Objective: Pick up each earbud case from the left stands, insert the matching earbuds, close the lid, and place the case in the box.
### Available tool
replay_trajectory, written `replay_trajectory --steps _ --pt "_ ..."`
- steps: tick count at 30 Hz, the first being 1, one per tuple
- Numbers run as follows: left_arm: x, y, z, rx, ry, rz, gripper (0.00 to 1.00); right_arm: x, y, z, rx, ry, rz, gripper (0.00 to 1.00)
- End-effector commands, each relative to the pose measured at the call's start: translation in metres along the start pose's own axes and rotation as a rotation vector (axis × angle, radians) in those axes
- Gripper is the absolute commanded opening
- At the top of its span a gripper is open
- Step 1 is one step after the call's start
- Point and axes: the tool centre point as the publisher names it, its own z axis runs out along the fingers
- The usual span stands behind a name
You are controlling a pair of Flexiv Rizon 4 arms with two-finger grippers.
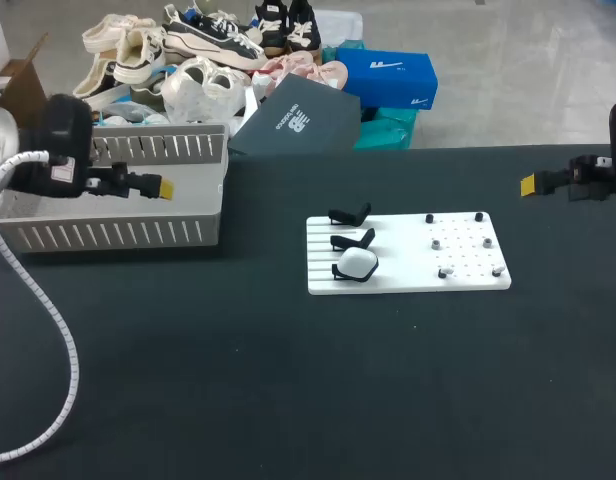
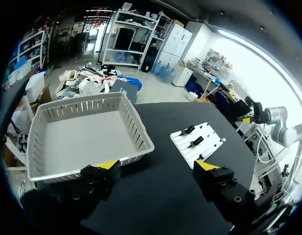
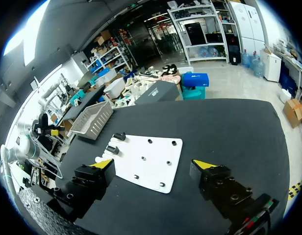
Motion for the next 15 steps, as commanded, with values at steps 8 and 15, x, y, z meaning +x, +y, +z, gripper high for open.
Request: replay_trajectory --steps 8,15 --pt "-0.025 -0.017 0.006 0.216 -0.018 0.288 1.0 0.0 0.0 0.0 -0.001 0.0 0.0 1.0" --pt "-0.025 -0.037 0.016 0.264 -0.014 0.516 1.0 0.0 0.0 0.0 -0.001 0.0 0.0 1.0"
